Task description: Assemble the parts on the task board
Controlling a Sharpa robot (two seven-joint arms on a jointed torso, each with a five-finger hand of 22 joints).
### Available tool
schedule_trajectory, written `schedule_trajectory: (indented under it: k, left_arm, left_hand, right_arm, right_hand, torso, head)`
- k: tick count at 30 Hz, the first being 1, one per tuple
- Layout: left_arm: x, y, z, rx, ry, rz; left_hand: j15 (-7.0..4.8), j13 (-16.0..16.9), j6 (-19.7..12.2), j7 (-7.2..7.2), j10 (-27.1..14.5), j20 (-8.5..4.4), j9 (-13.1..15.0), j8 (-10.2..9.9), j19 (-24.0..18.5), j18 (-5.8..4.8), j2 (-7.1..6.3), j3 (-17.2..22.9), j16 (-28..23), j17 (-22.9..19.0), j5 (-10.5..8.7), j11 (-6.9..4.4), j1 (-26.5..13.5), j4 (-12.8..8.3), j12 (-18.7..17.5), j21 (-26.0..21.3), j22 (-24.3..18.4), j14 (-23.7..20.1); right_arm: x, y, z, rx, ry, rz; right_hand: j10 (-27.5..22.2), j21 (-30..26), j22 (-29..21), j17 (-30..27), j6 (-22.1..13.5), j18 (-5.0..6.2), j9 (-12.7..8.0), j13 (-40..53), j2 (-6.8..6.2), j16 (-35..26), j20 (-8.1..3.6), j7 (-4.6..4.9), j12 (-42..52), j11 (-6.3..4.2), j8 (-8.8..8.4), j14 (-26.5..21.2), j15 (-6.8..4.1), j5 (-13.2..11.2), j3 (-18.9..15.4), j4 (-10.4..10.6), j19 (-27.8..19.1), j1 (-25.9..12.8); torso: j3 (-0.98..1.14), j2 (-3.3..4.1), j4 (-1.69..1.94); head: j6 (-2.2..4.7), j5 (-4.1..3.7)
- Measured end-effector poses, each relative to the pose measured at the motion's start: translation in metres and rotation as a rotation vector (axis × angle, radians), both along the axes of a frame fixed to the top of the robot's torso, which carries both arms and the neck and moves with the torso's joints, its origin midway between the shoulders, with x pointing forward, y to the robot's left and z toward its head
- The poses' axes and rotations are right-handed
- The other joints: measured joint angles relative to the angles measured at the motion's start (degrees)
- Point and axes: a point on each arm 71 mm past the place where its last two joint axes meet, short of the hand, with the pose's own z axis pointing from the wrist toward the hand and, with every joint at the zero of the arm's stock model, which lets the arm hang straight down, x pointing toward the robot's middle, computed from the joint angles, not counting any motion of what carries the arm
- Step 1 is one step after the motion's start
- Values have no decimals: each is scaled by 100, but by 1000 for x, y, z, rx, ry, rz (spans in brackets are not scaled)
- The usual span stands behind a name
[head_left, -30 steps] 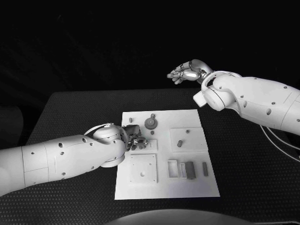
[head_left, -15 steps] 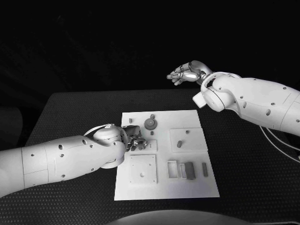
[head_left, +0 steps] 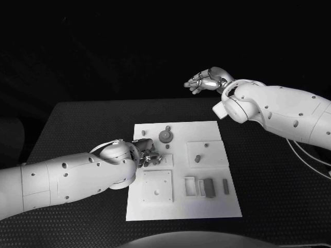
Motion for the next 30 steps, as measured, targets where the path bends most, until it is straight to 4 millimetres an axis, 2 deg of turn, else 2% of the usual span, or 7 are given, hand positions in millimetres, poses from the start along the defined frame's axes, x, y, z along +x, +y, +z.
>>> schedule_trajectory:
  k: [8, 30]
  left_arm:
    - [0, 1, -1, -12, 2, 11]
    - [-2, 7, -1, -39, 19, 27]
  left_hand:
    - [0, -7, 29, 6, -20, 0, 0, -12, 1, 0, 0, 0, 0, -14, -11, 20, 0, -1, 0, 0, 0, 0]
    - [0, -12, 34, 4, -20, -15, -36, -60, -14, 0, -1, 17, 0, -25, -72, 20, 1, 15, 0, 0, -1, 0]
  right_arm:
    - [0, 0, 0, 0, 1, 0]
    - [0, -1, 0, 0, 2, 0]
  right_hand:
    - [0, -21, 7, 6, 0, 0, -5, -5, 0, 0, 0, 0, 0, 0, 0, 0, 0, 0, 0, 0, 0, 0]
    - [0, -21, 20, 16, 0, 0, -7, -16, 0, -22, -1, 0, 0, 0, 20, -20, 20, 0, 0, 0, 1, 0]
  torso:
    - [6, 0, 0]
    - [3, 0, 2]
  head:
    - [-12, -8]
    - [-15, -6]
